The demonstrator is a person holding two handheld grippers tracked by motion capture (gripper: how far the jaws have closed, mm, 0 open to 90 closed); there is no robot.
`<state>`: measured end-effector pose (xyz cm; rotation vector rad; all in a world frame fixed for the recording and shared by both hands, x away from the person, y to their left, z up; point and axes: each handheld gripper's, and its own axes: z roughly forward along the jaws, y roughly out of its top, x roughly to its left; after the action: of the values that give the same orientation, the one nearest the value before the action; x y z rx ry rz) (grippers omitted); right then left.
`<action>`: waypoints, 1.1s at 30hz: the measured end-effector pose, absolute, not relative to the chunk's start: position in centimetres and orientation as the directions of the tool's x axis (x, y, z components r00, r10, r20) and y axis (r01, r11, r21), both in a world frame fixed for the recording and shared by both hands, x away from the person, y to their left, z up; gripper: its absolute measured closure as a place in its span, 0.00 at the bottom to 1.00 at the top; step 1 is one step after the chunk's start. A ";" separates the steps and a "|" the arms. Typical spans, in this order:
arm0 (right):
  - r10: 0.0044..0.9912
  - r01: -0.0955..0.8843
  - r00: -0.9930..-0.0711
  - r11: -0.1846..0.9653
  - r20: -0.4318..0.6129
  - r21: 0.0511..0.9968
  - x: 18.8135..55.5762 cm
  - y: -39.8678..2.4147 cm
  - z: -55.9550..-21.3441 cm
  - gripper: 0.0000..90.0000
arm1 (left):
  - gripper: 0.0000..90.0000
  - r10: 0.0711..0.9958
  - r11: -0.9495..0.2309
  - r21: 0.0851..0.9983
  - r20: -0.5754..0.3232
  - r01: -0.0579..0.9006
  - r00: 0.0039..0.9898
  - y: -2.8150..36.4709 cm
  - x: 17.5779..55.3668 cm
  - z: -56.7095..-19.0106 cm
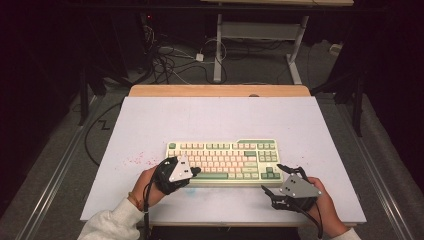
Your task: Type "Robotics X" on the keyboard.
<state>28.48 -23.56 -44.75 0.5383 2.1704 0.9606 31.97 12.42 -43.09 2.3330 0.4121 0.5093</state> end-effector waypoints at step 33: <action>0.592 0.092 -0.679 0.655 -0.434 0.750 28.6 -23.5 -45.0 0.25 | 0.97 0.449 -0.728 0.657 0.241 0.196 0.861 12.3 33.4 -44.8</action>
<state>28.58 -23.54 -45.04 0.5276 2.1849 0.9412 33.44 12.32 -44.79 2.3848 0.4652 0.5134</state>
